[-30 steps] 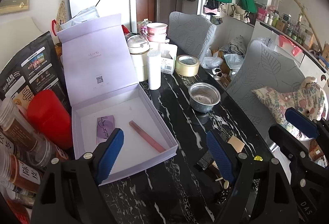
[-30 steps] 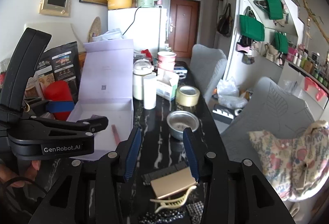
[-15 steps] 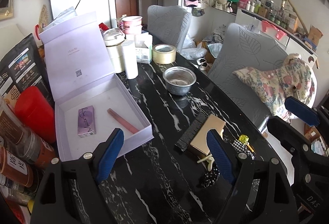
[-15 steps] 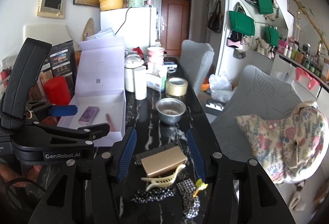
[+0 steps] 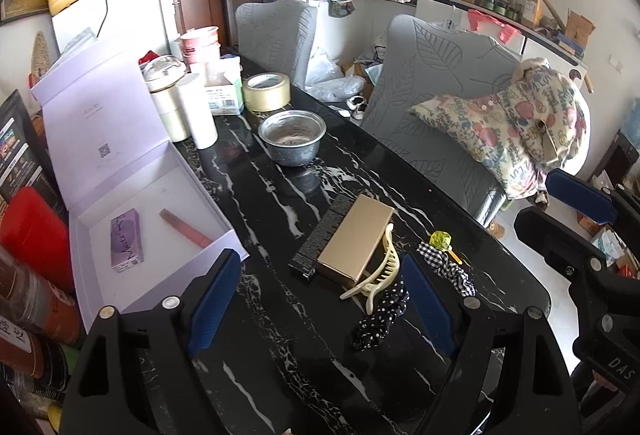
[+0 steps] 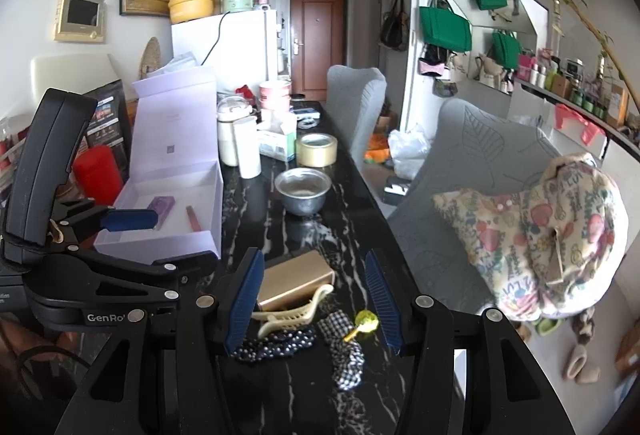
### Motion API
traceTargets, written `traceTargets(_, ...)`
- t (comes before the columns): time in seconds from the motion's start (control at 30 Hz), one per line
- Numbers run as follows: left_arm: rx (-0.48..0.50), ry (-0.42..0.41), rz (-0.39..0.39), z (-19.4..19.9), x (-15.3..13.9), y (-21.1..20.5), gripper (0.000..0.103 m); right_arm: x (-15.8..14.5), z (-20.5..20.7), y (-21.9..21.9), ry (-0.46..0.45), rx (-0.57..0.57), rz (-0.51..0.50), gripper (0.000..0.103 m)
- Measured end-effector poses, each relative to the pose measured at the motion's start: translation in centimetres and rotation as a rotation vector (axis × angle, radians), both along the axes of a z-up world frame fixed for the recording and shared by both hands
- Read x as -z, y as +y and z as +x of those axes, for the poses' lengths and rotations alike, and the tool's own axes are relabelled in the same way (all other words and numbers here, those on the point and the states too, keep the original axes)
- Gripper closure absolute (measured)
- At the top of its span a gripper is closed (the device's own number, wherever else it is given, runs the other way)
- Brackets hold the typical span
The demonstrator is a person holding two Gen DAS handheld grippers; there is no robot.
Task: Organize rigid objects
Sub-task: 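Withdraw both grippers from the white box back over the table, then close the left gripper on the tan box while the right grasps the checkered scrunchie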
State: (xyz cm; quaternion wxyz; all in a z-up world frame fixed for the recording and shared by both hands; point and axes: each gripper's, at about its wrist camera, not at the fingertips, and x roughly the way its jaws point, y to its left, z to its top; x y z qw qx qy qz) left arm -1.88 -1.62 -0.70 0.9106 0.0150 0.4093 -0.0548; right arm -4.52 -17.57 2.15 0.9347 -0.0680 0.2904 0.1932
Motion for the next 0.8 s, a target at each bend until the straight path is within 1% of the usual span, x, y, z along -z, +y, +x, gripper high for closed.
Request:
traceTargets(0.17, 0.048, 0.030, -0.013, 0.6, 1.2, -1.2, 0.020, 1.1, -0.1, -1.3, 0.025, 0.033, 0.020, 0.050)
traceTargets(0.3, 0.083, 0.062, 0.001, 1.2, 2.8, -2.2, 0.020, 2.5, -0.2, -2.3, 0.047, 0.055, 0.035, 0.050)
traceTargets(0.47, 0.124, 0.090, 0.017, 2.1, 4.8, -3.6, 0.020, 4.7, 0.2, -3.4, 0.103, 0.070, 0.056, 0.050)
traceTargets(0.7, 0.144, 0.115, -0.004, 3.3, 6.8, -4.0, 0.020, 6.9, 0.7, -3.9, 0.142, 0.062, 0.072, 0.050)
traceTargets(0.8, 0.142, 0.116, 0.008, 3.8, 7.5, -3.9, 0.020, 7.8, 1.1, -4.1, 0.163, 0.057, 0.091, 0.050)
